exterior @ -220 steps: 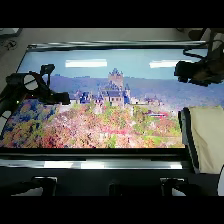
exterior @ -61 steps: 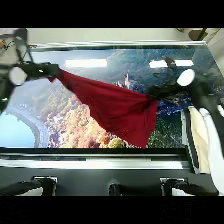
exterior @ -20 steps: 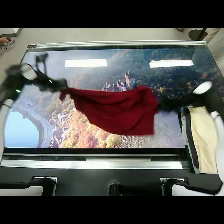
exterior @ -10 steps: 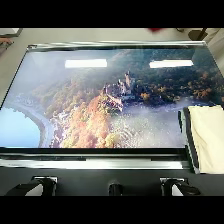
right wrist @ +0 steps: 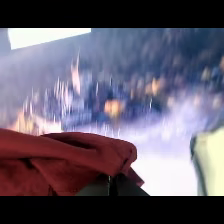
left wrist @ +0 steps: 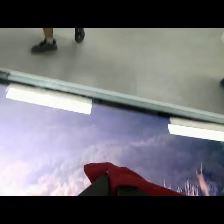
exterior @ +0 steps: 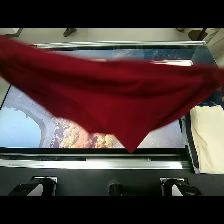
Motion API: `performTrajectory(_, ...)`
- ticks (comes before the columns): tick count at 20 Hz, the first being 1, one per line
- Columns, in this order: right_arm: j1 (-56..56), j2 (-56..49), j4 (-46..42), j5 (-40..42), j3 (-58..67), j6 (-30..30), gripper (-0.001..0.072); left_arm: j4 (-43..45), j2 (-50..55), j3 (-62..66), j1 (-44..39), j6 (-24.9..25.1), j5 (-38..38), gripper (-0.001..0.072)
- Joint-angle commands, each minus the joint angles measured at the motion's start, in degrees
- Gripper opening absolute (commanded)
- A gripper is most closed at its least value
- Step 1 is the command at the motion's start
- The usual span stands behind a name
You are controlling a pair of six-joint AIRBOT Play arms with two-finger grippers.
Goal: Fold the shirts.
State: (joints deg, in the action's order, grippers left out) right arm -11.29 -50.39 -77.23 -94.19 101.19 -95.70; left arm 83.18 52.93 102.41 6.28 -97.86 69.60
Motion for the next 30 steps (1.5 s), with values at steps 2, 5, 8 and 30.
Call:
performTrajectory(2, 0.1, 3.5, 5.9, -9.1, -16.7, 0.8, 0.0034, -0.3, -6.9, -21.7, 0.0, 1.8, 2.0, 0.0033)
performTrajectory(5, 0.1, 7.9, 5.3, -8.8, -28.2, 1.9, 0.0035, -0.3, -13.3, -34.2, 0.0, 1.9, -1.0, 0.0033)
performTrajectory(8, 0.1, 7.2, 3.1, -3.2, -29.9, 1.9, 0.0035, -0.3, -14.7, -37.9, 0.0, 1.9, -1.7, 0.0033)
performTrajectory(30, 9.6, -25.9, 20.4, 15.3, -45.1, 10.3, 0.0624, -12.2, 17.4, -40.3, -4.3, 7.1, -14.7, 0.0034)
